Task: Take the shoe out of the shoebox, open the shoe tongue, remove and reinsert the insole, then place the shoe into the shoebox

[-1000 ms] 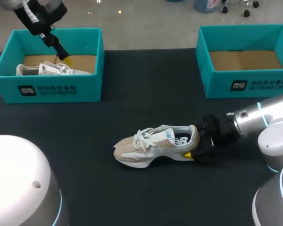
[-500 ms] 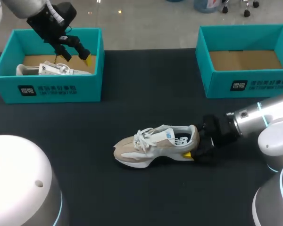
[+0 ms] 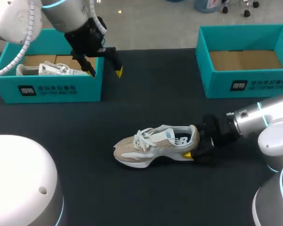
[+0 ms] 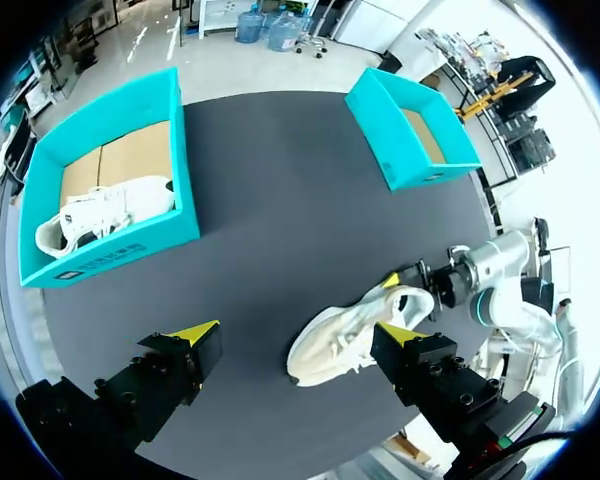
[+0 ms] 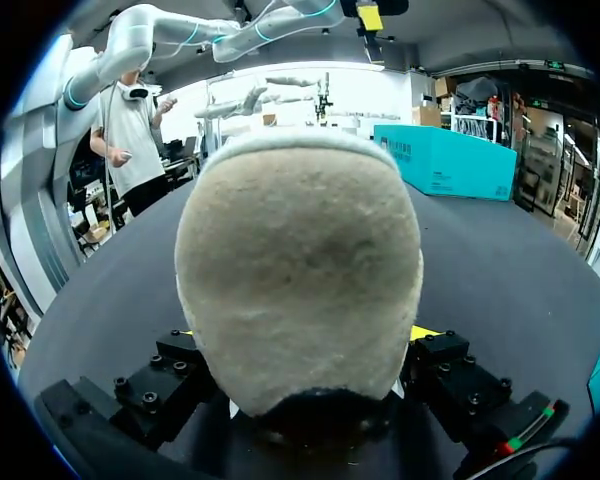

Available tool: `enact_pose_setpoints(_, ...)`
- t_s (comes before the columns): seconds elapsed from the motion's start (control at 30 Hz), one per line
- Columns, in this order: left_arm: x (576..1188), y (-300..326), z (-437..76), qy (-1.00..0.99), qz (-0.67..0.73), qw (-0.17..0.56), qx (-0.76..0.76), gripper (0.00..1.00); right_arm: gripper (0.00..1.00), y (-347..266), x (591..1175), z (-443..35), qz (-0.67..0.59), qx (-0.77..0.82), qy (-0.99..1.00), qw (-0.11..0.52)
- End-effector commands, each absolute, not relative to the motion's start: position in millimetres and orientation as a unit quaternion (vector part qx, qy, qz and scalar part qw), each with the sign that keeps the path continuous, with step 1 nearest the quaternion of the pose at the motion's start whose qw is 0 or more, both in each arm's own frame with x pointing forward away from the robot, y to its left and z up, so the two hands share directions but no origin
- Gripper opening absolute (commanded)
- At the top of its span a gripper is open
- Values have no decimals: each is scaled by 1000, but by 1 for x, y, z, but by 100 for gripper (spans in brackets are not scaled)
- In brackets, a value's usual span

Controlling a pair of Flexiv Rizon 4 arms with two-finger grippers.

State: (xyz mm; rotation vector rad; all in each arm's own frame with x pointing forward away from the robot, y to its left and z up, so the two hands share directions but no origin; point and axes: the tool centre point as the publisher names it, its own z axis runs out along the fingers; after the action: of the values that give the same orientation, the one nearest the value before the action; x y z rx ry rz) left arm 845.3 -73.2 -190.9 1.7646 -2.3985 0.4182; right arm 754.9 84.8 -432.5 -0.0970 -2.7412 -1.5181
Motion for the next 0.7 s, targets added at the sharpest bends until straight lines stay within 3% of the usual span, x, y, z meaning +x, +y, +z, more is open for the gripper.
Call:
enact_pose_setpoints(0.03, 851, -98, -203, -799, 120, 65, 585, 100, 0, 88, 753, -437, -483, -32, -875, 3)
enact_pose_setpoints(0.7, 829, -134, -237, -819, 76, 74, 564, 100, 0, 88, 753, -437, -483, -32, -875, 3)
